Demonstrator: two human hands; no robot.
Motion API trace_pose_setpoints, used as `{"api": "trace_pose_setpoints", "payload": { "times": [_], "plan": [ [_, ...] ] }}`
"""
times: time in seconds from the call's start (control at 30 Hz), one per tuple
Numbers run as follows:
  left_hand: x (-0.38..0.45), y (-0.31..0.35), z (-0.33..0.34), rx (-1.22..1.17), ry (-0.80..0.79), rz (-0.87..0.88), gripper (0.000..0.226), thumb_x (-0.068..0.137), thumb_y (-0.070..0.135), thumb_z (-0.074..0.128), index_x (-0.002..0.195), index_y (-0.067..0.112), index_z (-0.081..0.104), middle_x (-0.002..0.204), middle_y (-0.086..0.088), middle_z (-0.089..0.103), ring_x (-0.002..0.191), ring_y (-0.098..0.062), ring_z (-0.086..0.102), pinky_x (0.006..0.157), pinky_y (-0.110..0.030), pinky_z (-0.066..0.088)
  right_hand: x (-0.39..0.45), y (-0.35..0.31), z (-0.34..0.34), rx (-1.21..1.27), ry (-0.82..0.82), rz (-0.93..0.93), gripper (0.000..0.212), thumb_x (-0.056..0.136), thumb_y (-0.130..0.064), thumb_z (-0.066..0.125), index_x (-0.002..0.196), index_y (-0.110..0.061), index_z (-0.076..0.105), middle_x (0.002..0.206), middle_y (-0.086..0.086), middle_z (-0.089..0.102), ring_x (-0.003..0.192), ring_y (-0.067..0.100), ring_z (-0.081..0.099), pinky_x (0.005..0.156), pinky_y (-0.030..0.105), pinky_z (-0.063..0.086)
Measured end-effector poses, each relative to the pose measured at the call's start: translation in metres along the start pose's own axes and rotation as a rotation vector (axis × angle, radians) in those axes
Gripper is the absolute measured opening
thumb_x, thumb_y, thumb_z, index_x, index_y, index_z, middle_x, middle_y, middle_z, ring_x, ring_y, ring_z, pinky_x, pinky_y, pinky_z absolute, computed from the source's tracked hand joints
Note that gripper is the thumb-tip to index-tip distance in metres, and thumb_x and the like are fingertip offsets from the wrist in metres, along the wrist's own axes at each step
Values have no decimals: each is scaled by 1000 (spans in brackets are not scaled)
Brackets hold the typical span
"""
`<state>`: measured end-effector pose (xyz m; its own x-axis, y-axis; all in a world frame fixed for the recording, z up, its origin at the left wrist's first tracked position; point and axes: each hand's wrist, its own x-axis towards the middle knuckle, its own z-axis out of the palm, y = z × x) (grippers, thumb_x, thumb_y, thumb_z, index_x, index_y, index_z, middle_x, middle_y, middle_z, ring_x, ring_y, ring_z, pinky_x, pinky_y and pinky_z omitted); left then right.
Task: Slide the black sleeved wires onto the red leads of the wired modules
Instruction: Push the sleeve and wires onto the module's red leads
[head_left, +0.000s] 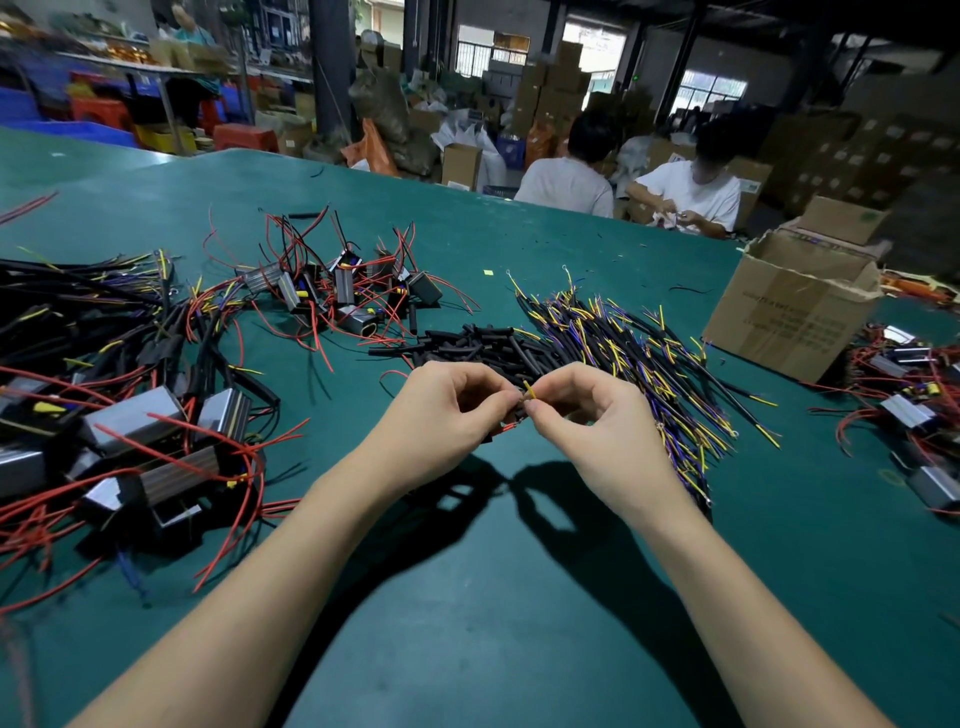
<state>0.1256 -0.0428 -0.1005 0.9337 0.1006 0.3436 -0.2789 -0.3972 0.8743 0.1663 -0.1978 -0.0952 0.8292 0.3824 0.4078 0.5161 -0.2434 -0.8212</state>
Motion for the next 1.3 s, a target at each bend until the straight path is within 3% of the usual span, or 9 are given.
{"api": "trace_pose_setpoints", "payload": {
  "times": [0.2, 0.47, 0.7, 0.77, 0.93, 1.07, 1.13, 1.2, 1.3],
  "plan": [
    [0, 1, -2, 70, -5, 0, 14, 90, 13, 62, 81, 9, 72, 64, 6, 66, 57, -4, 56, 63, -23, 50, -2, 1, 1, -183, 24, -208, 13, 79, -3, 67, 76, -15, 63, 72, -7, 63, 69, 10, 55, 68, 23, 45],
    [3, 1, -7, 86, -105, -143, 21, 89, 17, 62, 69, 15, 68, 57, 6, 59, 51, -4, 45, 54, -18, 38, -2, 6, 3, -822, 101, -695, 13, 82, -5, 54, 74, -12, 61, 71, -3, 59, 65, 21, 54, 68, 35, 36],
    [-3, 1, -2, 340, -43, 185, 6, 83, 8, 67, 87, 12, 67, 67, 16, 58, 61, 2, 53, 60, -6, 34, -1, 9, 1, -337, 10, -198, 12, 79, -6, 68, 76, -17, 65, 72, -10, 63, 68, 6, 56, 71, 24, 43],
    [-3, 1, -3, 425, -33, 264, 9, 81, 8, 67, 90, 10, 65, 69, 9, 58, 64, -7, 53, 63, -14, 38, 1, 8, 0, -213, 0, -95, 13, 79, -3, 69, 74, -16, 67, 71, -8, 66, 66, 3, 56, 68, 15, 43],
    [-2, 1, -4, 599, -20, 422, 6, 82, 10, 68, 85, 6, 67, 77, -4, 61, 70, -19, 53, 68, -30, 45, 2, 9, 1, -122, -4, 11, 12, 80, -5, 68, 73, -14, 68, 69, -5, 66, 63, 5, 56, 68, 22, 47],
    [-3, 0, -2, 612, 12, 433, 6, 83, 10, 68, 84, 5, 69, 80, -7, 61, 74, -23, 57, 70, -29, 44, 1, 8, 2, -194, 16, -58, 12, 79, -5, 68, 73, -15, 66, 69, -6, 65, 64, 3, 55, 67, 18, 45],
    [-2, -1, -2, 552, 11, 394, 7, 84, 10, 66, 84, 5, 70, 80, -6, 61, 73, -20, 56, 70, -28, 45, -1, 7, 3, -301, 22, -155, 11, 79, -7, 68, 75, -17, 64, 71, -9, 63, 67, 6, 56, 71, 25, 45],
    [-2, -2, -1, 456, 22, 338, 6, 82, 7, 66, 82, 4, 70, 76, -4, 61, 69, -16, 54, 68, -25, 43, -2, 7, 3, -472, 37, -307, 8, 78, -10, 65, 77, -17, 61, 73, -11, 60, 68, 11, 55, 74, 37, 43],
    [-2, 0, 1, 298, 37, 200, 6, 81, 4, 66, 78, 5, 71, 66, 5, 58, 60, -3, 50, 61, -11, 36, -3, 7, 2, -752, 111, -585, 7, 78, -6, 61, 75, -12, 61, 74, -5, 61, 67, 19, 57, 69, 38, 38]
  ]
}}
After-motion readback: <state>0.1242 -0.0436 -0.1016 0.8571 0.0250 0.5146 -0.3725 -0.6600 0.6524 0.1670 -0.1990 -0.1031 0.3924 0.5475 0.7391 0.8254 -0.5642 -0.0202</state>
